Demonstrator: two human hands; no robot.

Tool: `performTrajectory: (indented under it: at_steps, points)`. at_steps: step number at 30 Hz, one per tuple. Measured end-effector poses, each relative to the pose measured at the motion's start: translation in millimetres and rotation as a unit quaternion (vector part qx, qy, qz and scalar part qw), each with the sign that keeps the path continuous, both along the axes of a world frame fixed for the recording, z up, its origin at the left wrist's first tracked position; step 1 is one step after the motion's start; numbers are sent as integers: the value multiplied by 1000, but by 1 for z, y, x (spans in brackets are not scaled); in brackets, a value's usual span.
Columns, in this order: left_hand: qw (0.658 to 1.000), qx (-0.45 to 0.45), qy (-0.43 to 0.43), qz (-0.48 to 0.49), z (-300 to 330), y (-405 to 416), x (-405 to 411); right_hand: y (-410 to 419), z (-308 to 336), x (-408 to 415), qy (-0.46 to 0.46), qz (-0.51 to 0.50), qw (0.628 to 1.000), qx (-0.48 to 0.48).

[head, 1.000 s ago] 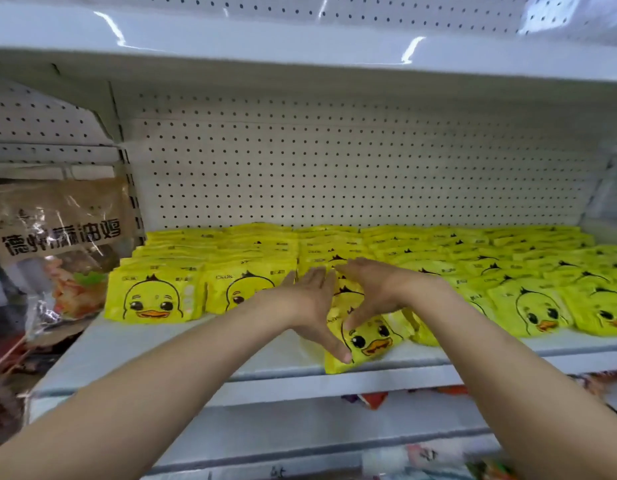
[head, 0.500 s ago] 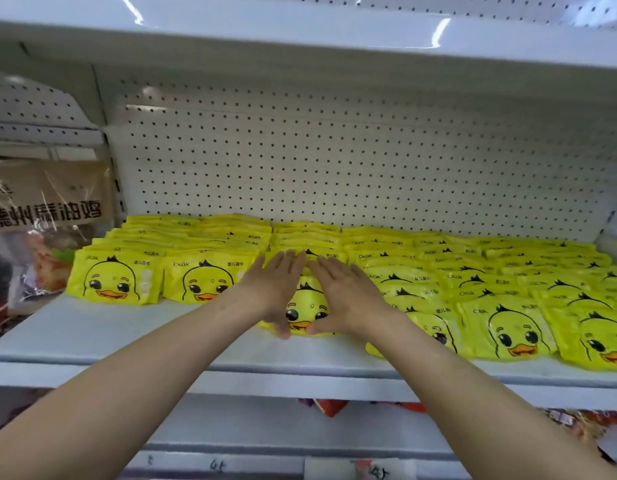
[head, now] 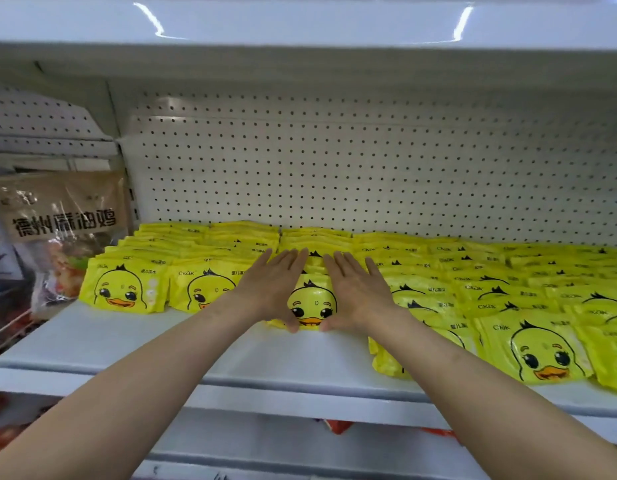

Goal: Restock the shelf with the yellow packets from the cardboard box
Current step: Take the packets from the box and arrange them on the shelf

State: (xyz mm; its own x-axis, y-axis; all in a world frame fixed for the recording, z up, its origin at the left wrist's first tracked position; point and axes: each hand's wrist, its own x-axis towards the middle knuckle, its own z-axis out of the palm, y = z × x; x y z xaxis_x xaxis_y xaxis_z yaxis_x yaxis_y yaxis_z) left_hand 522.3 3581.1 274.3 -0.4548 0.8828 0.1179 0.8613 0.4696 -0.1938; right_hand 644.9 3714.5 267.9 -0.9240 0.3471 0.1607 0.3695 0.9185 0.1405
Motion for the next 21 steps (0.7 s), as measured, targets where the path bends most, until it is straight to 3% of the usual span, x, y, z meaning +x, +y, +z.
performTrajectory:
  at_steps: [11,21]
  points:
    - [998,39,39,-15,-2,19,-29,9,-1,-31,40,-43,998,-5]
    - [999,-22,5,-27,7,24,-36,16,0,-29,13,-37,999,-34]
